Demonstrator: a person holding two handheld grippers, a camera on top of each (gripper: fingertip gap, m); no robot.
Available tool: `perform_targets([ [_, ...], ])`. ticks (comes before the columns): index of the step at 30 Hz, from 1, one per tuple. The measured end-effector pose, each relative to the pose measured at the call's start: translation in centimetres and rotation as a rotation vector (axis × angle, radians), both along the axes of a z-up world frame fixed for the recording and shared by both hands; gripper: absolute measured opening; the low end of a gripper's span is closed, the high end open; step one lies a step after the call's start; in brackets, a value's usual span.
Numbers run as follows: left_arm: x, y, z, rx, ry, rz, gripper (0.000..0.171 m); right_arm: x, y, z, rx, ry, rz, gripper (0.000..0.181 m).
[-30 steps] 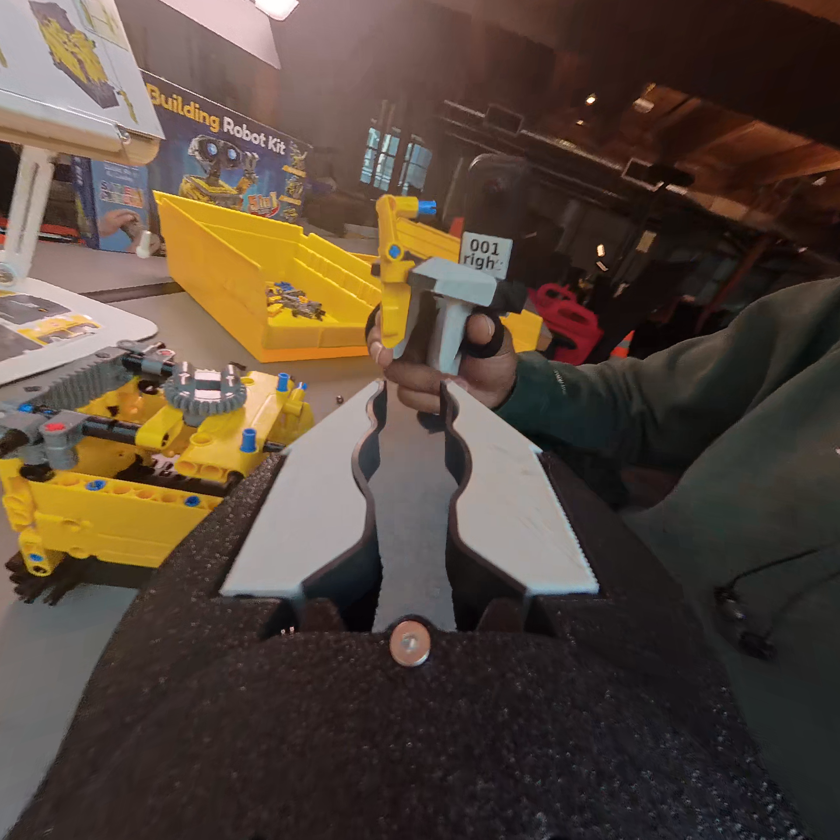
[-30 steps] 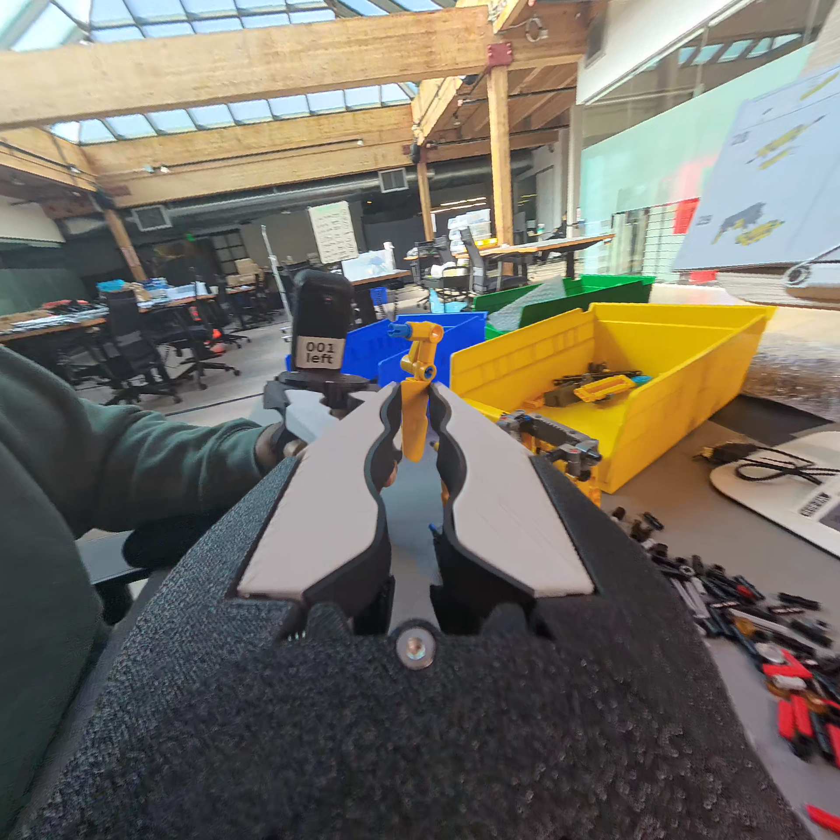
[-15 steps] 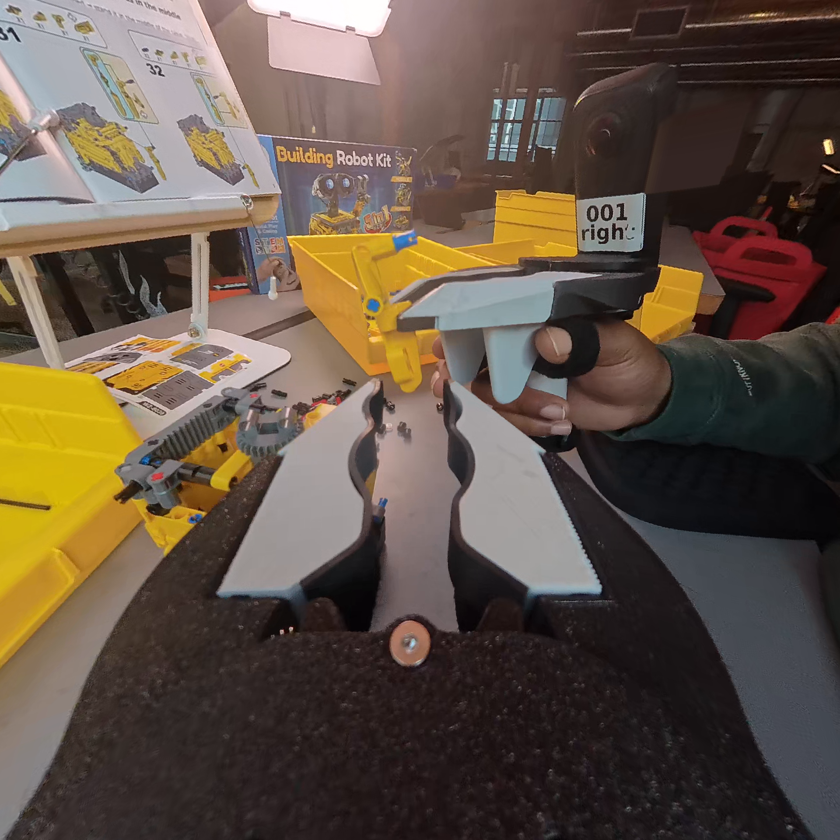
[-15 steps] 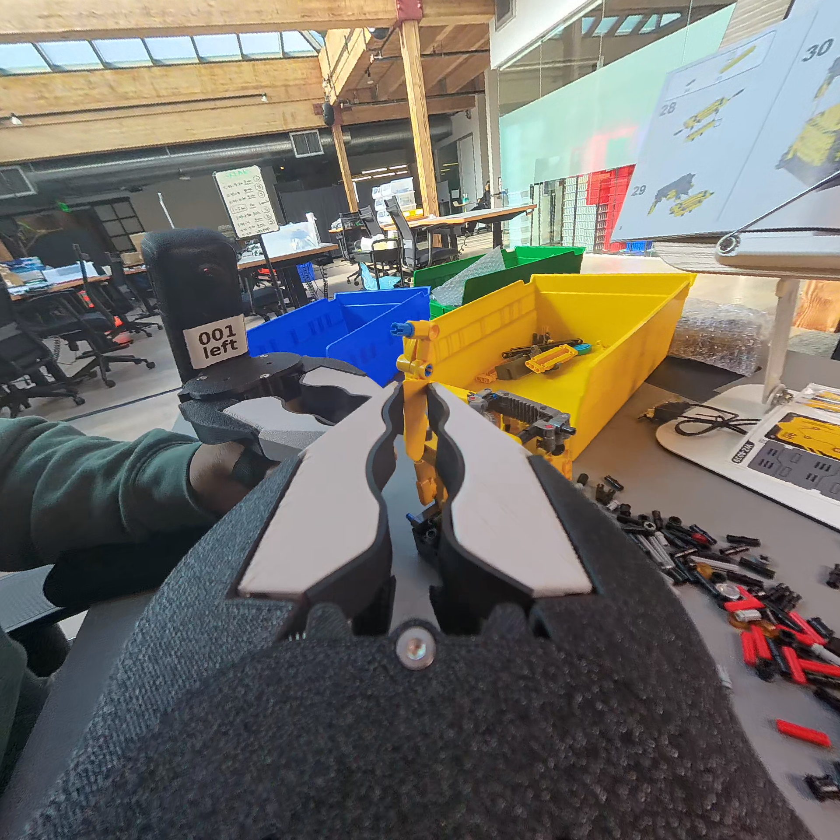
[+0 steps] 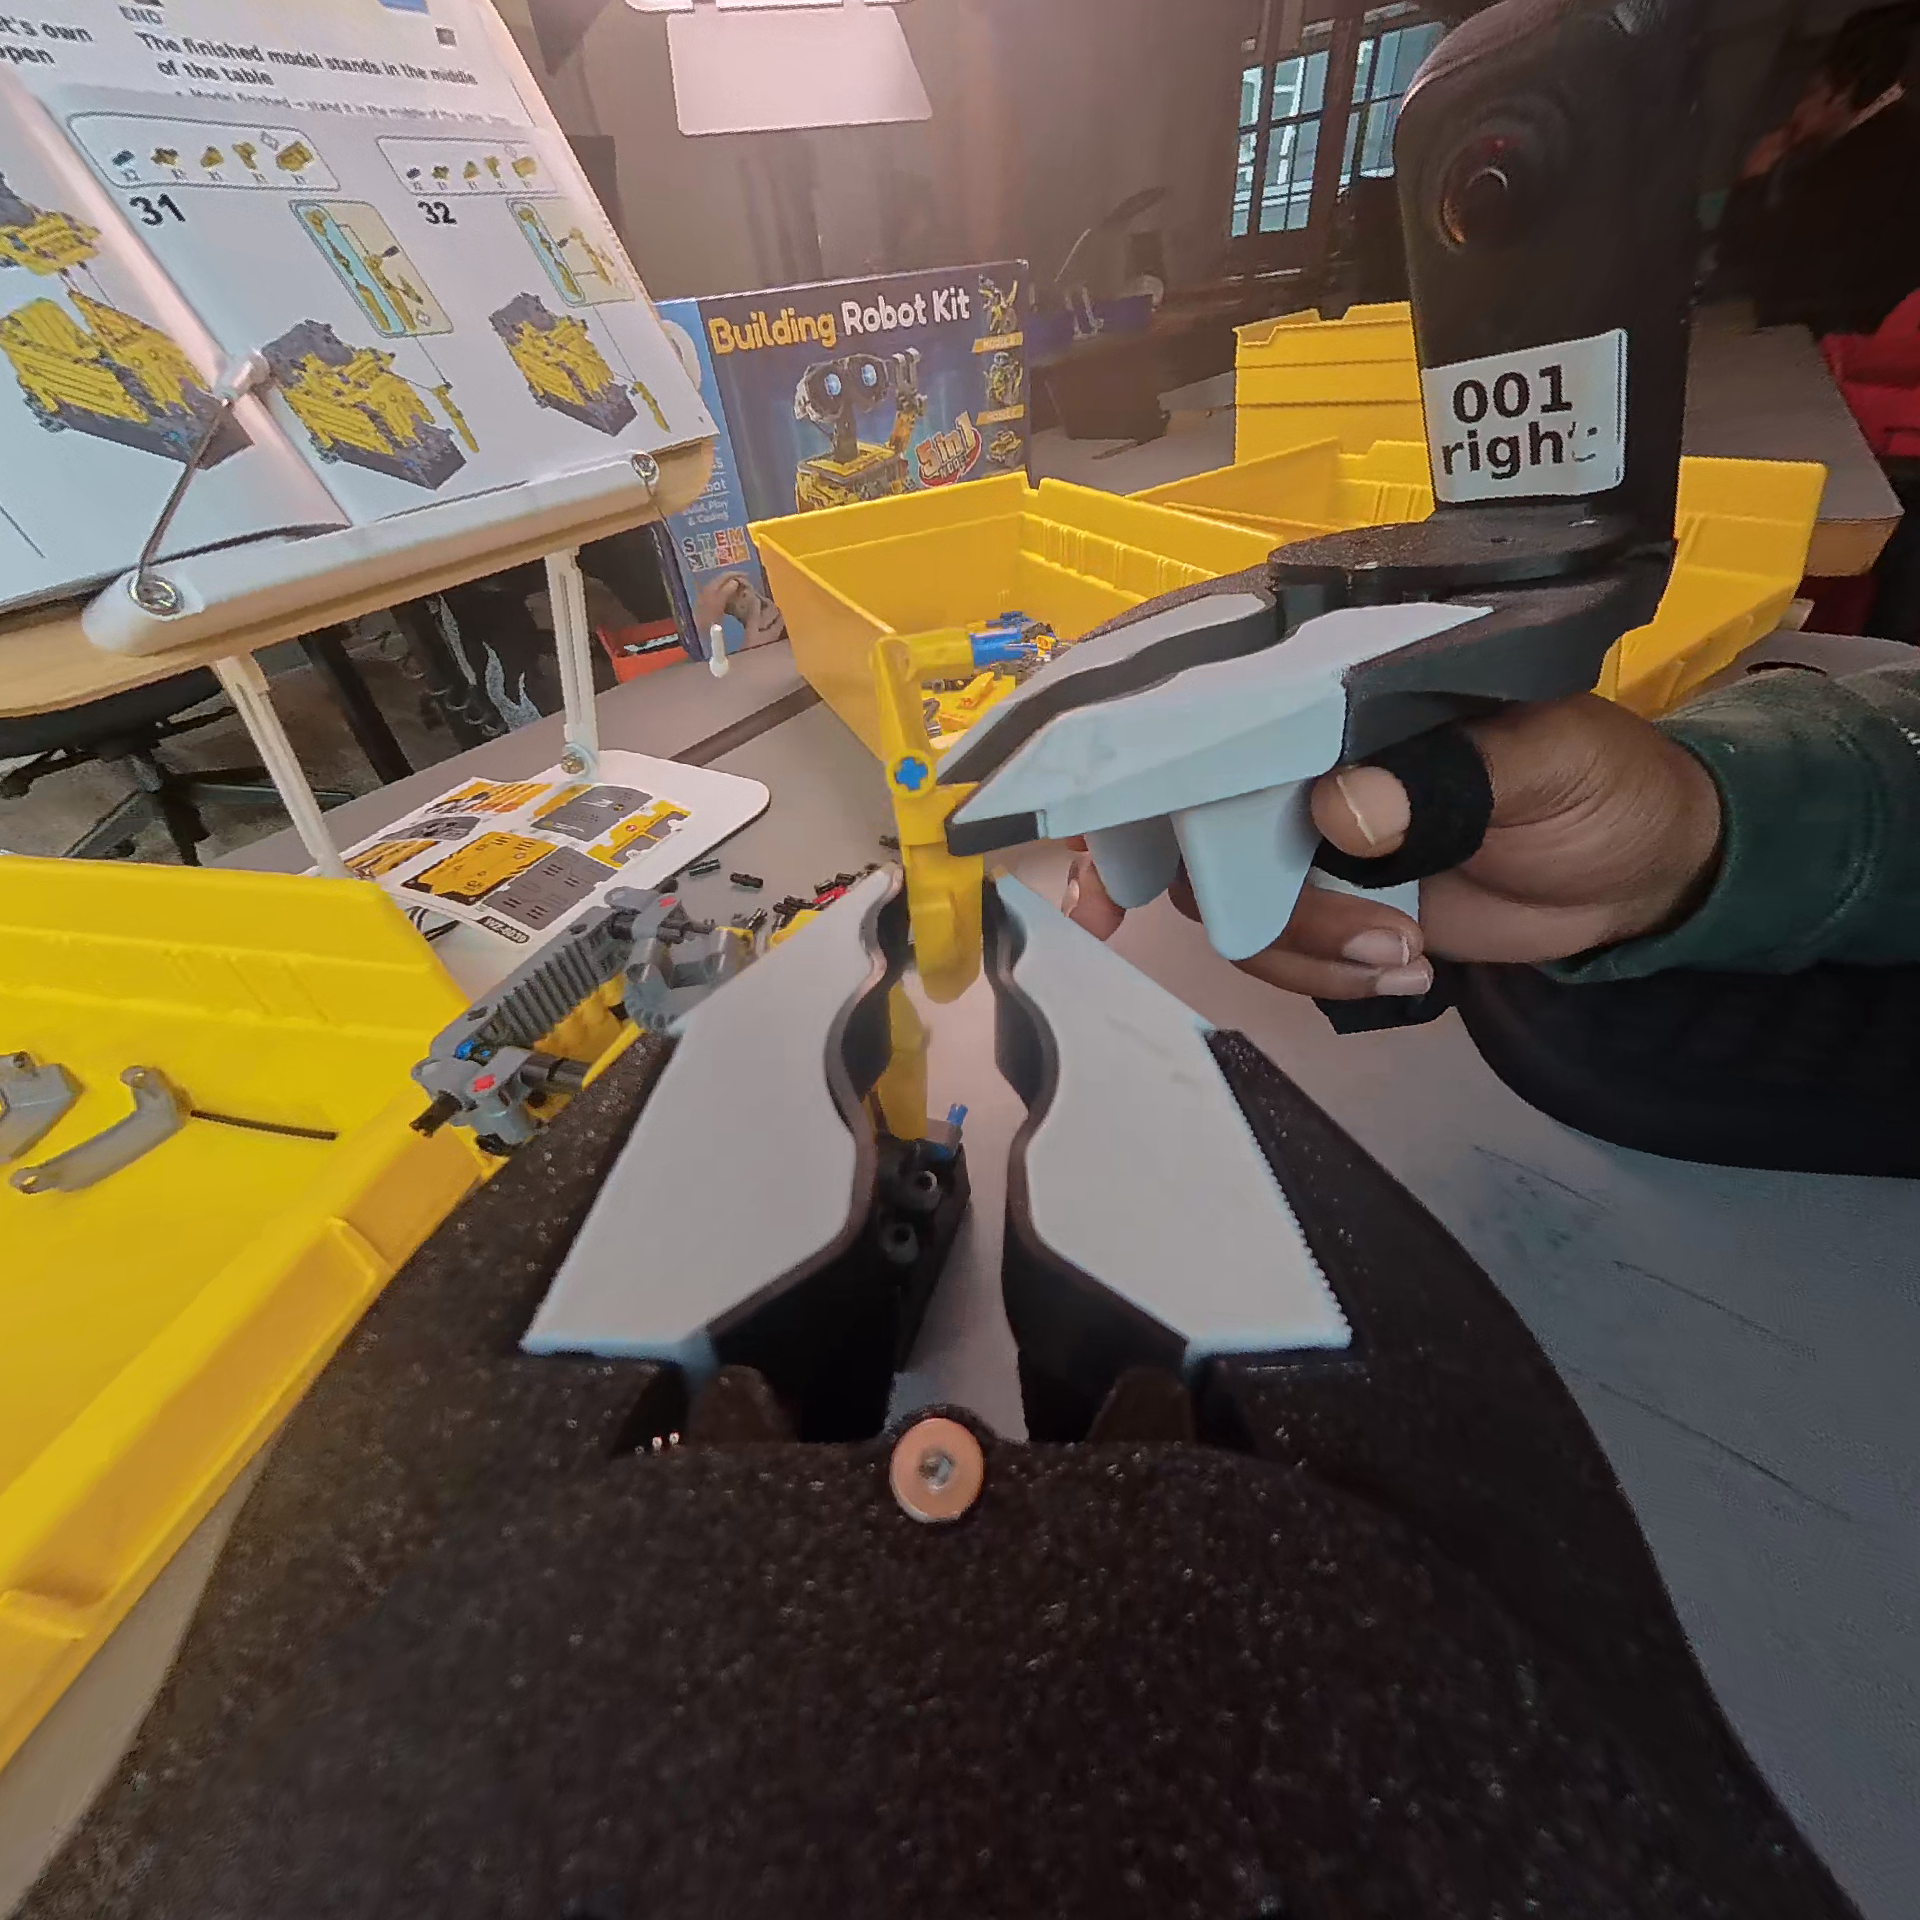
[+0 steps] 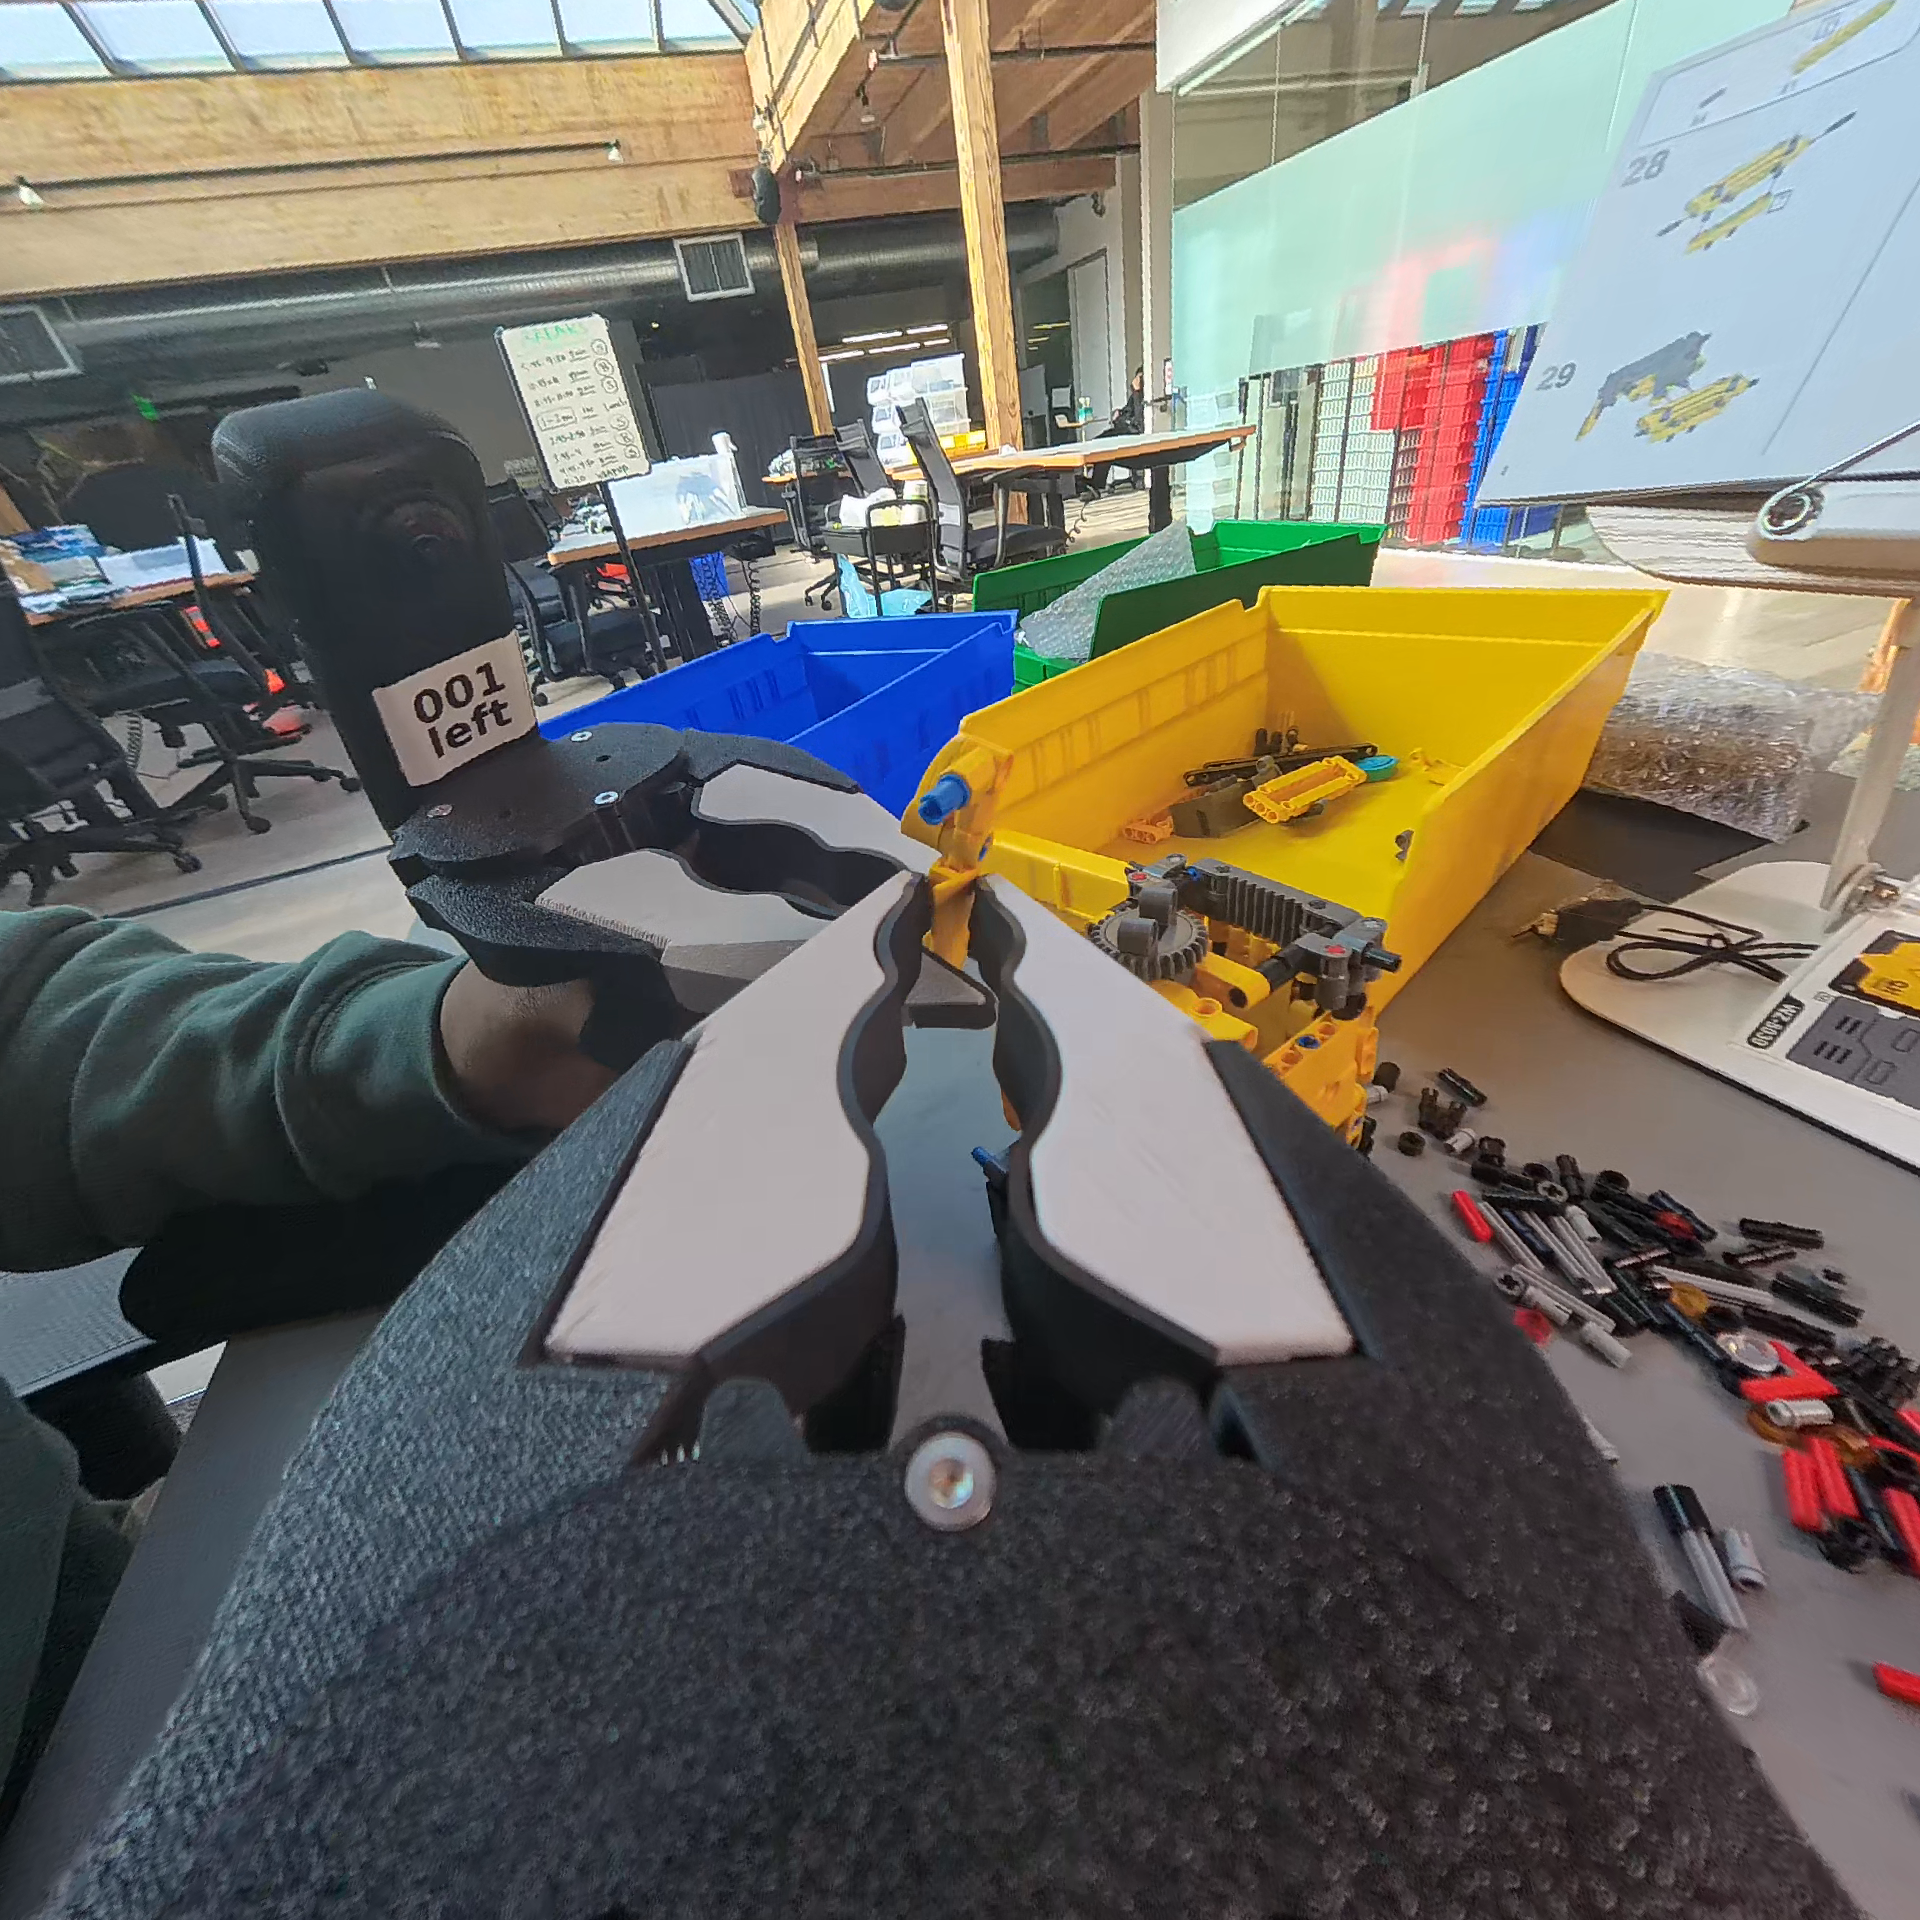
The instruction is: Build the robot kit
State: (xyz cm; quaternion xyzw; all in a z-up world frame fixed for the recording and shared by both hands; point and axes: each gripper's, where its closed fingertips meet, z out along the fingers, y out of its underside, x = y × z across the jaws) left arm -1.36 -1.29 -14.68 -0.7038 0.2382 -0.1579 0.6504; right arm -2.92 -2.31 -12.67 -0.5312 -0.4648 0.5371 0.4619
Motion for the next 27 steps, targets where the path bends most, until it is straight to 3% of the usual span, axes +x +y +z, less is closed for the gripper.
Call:
perform_targets([
  [13,-0.4,-1.0,1.2,-0.107,-0.358,-0.175,0.012,0.3,-0.4,0.5,0.028,0.034,0.051,0.014],
  [27,1.5,-2.3,1.1,-0.129,-0.372,-0.302,0.012,0.4,-1.7,0.5,-0.005,0.050,0.160,0.013],
])
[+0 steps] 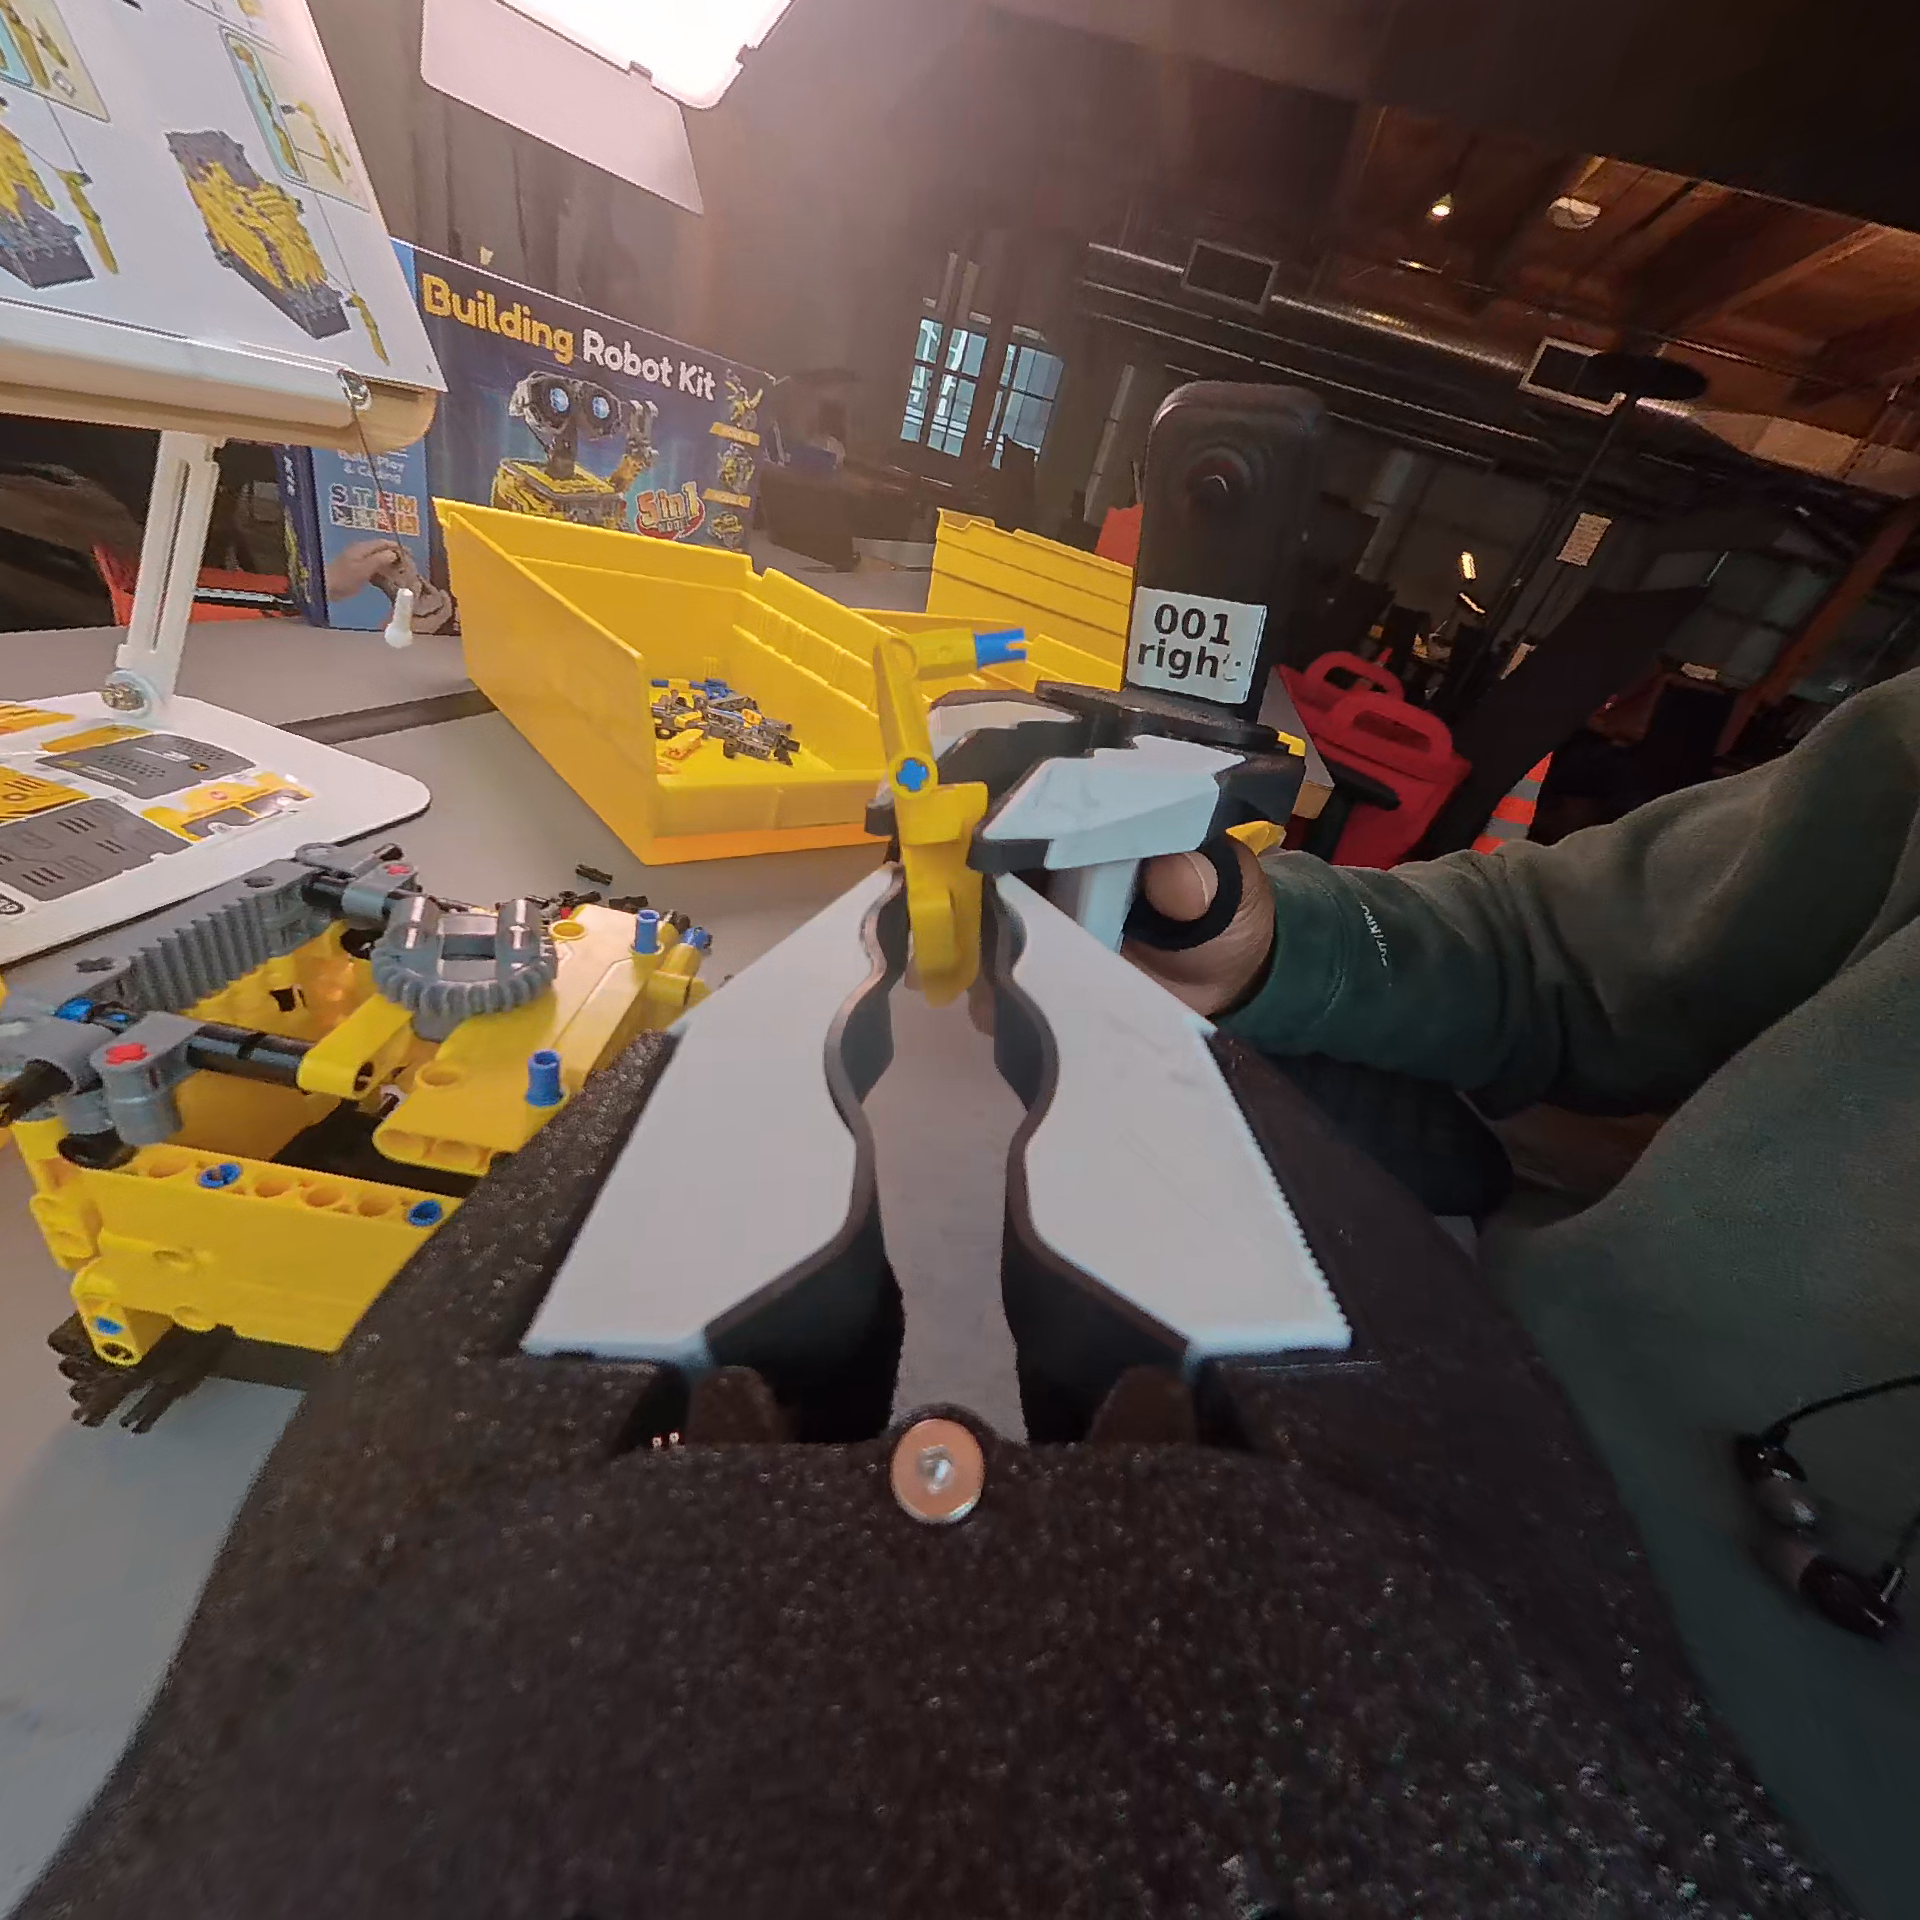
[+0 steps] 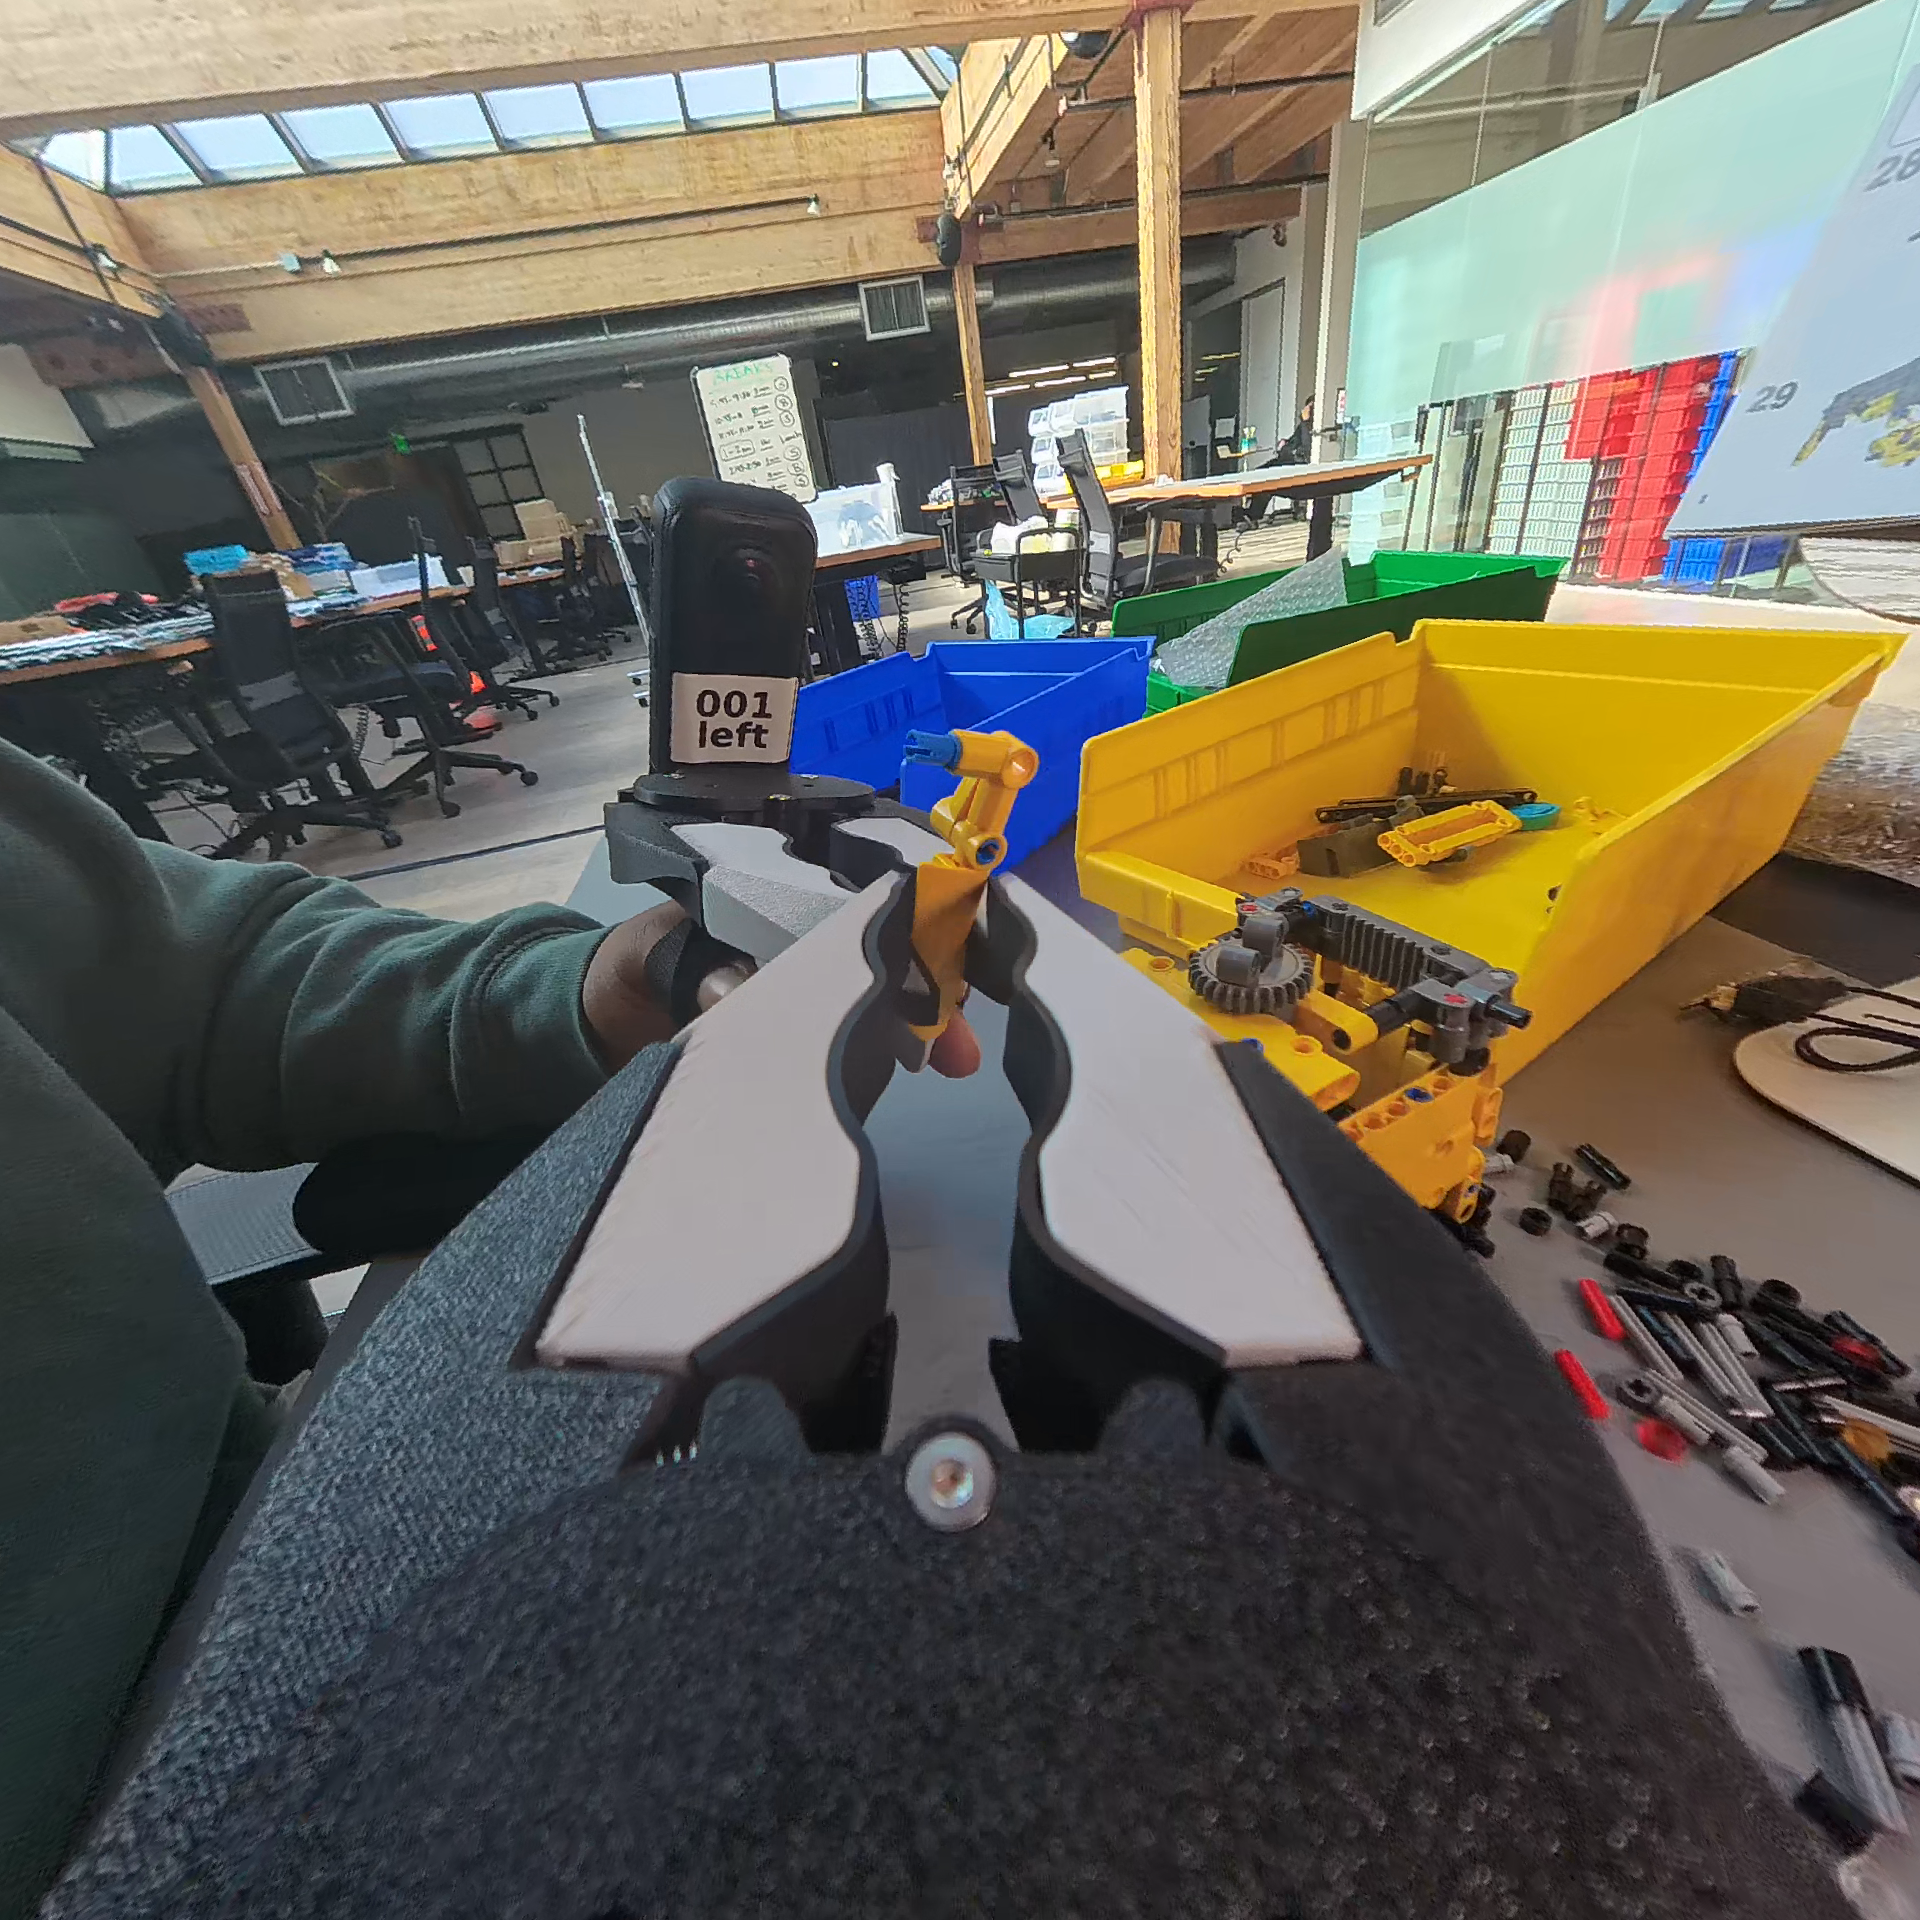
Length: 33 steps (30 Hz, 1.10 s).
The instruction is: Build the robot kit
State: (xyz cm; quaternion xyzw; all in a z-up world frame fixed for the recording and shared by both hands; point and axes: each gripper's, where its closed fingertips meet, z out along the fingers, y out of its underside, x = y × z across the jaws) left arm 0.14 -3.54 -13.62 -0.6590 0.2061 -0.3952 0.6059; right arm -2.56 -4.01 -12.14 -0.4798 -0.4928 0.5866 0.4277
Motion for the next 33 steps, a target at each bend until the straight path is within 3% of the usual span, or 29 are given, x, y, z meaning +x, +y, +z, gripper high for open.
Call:
perform_targets([
  [12,0.1,0.0,-0.4,-0.030,-0.039,-0.033,0.012,0.0,0.0,-0.4,-0.020,-0.010,0.037,0.012],
  [24,-0.5,0.6,-2.4,-0.032,0.134,0.029,0.012,-0.4,0.5,-2.0,-0.022,-0.055,0.044,0.012],
  [33,-0.6,0.7,-2.6,-0.051,0.128,0.025,0.012,-0.4,0.6,-2.0,-0.022,-0.050,0.041,0.011],
])
